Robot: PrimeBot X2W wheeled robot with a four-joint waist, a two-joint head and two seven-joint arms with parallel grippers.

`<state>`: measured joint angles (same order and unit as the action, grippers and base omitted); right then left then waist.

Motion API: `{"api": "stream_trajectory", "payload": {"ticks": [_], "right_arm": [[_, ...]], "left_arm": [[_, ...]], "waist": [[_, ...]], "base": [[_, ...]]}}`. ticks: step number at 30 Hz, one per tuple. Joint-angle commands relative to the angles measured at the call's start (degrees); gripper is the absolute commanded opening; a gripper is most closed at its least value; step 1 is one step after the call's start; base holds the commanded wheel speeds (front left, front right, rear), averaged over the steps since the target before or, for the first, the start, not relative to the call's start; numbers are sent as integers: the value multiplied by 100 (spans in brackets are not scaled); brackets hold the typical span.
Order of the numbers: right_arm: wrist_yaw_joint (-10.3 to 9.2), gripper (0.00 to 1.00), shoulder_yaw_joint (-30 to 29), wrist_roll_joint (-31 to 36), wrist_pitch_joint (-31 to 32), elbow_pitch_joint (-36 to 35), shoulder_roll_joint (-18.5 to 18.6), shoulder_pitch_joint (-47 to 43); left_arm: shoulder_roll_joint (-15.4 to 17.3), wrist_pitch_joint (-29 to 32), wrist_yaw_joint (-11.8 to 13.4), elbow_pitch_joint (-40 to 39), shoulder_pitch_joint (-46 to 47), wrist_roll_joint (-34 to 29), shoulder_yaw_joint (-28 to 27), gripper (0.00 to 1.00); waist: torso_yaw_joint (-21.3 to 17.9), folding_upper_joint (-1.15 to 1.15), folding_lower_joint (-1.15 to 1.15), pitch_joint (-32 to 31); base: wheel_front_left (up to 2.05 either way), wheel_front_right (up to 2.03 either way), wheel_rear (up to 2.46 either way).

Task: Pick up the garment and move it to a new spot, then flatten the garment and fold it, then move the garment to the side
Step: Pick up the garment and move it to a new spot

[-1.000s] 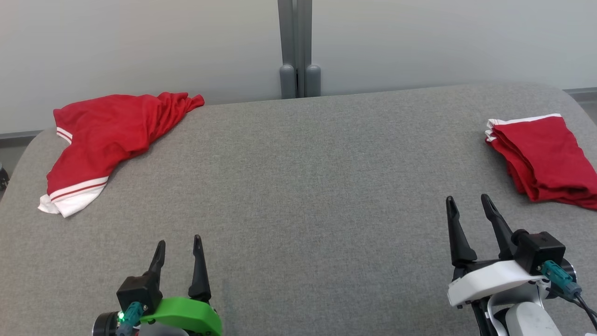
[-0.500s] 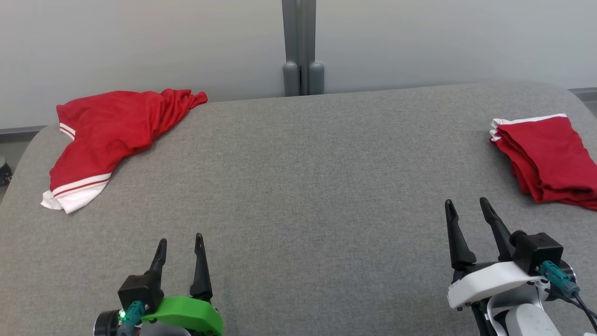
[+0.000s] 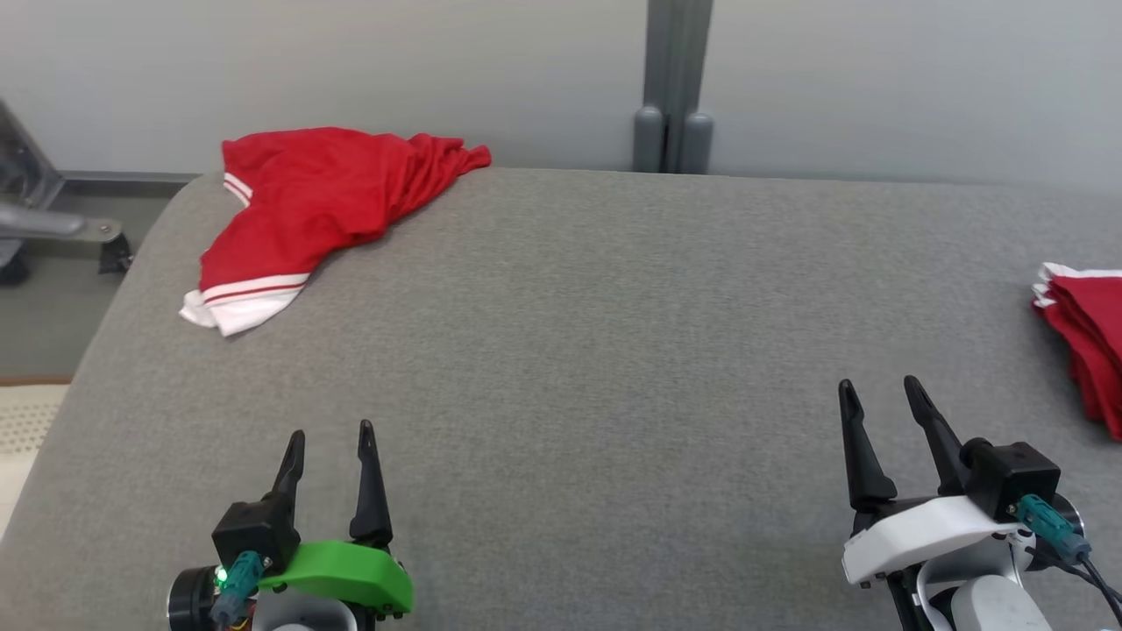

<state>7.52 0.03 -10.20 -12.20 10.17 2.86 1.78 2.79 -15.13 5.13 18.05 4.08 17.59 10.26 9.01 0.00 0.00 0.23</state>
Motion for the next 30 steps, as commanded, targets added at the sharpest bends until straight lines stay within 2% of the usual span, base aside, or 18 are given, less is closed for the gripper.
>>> {"api": "stream_trajectory", "payload": {"ticks": [1,8,14,25,30], "right_arm": [[-6,100,23,-22,-40,12,7,8],[-6,100,96,-43,-61,61,8,50],[-6,100,218,-57,-70,106,11,90],[-6,100,372,22,-7,113,12,194],[-5,100,282,114,78,-119,12,234]], "left_arm": [[21,-2,9,-13,55,-21,-50,100],[20,-2,-20,-44,-44,-64,-169,100],[18,-1,-41,-63,-114,-69,-240,100],[17,-1,20,-187,-266,-31,-380,100],[80,-2,-33,-143,26,-145,-485,100]], "waist": [[693,0,0,12],[1543,0,0,-2],[1980,0,0,16],[2119,0,0,83],[2049,0,0,250]], "base": [[0,0,0],[0,0,0],[0,0,0],[0,0,0],[0,0,0]]}}
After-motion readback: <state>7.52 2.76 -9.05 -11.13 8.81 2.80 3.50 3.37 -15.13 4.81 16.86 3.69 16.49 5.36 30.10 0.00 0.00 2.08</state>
